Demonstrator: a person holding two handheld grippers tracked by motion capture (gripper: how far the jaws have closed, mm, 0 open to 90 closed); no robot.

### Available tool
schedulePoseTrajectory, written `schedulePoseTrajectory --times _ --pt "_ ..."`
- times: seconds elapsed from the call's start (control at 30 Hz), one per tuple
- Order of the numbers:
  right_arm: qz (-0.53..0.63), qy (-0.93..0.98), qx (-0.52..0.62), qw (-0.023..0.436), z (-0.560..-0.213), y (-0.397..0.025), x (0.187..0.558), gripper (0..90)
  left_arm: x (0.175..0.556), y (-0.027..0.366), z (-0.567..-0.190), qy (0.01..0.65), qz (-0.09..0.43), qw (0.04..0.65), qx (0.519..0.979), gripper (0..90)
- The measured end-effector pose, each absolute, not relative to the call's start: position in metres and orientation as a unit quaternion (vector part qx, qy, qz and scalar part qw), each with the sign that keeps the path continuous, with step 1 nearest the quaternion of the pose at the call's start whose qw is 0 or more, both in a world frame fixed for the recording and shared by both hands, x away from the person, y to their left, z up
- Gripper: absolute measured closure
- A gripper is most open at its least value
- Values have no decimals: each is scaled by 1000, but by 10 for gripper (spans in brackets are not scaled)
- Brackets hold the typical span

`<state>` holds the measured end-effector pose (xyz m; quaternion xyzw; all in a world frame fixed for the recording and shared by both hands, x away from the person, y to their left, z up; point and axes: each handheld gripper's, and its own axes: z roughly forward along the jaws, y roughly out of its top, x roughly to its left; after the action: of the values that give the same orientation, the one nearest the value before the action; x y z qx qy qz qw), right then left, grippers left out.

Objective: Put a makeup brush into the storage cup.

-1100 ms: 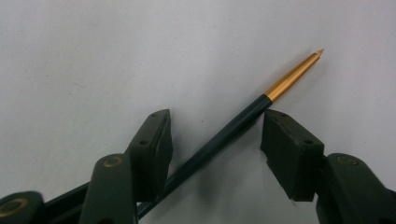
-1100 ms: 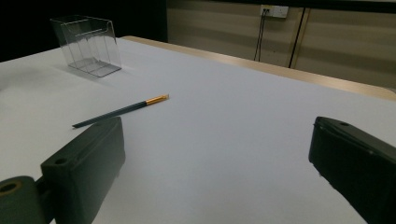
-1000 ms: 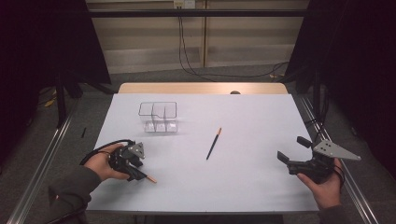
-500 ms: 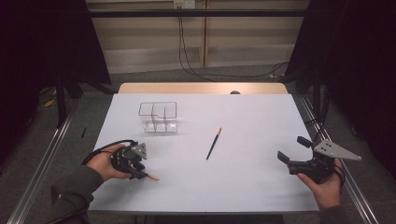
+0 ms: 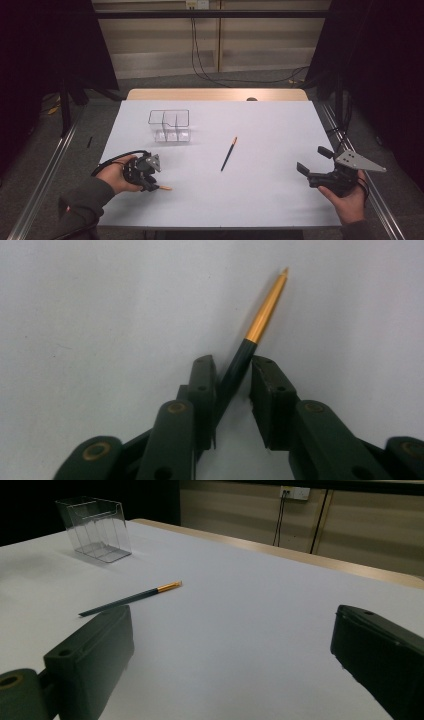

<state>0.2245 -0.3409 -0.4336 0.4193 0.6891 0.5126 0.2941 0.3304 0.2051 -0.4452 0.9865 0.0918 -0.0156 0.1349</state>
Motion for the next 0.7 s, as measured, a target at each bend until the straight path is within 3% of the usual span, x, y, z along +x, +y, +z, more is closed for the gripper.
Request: schedulePoseTrajectory --times 0.1,0.7 --pt "513 688 420 294 -434 -341 225 32 330 207 -447 118 -23 152 981 832" --pt "510 689 421 297 -434 -341 225 31 330 214 -448 161 -33 175 971 833"
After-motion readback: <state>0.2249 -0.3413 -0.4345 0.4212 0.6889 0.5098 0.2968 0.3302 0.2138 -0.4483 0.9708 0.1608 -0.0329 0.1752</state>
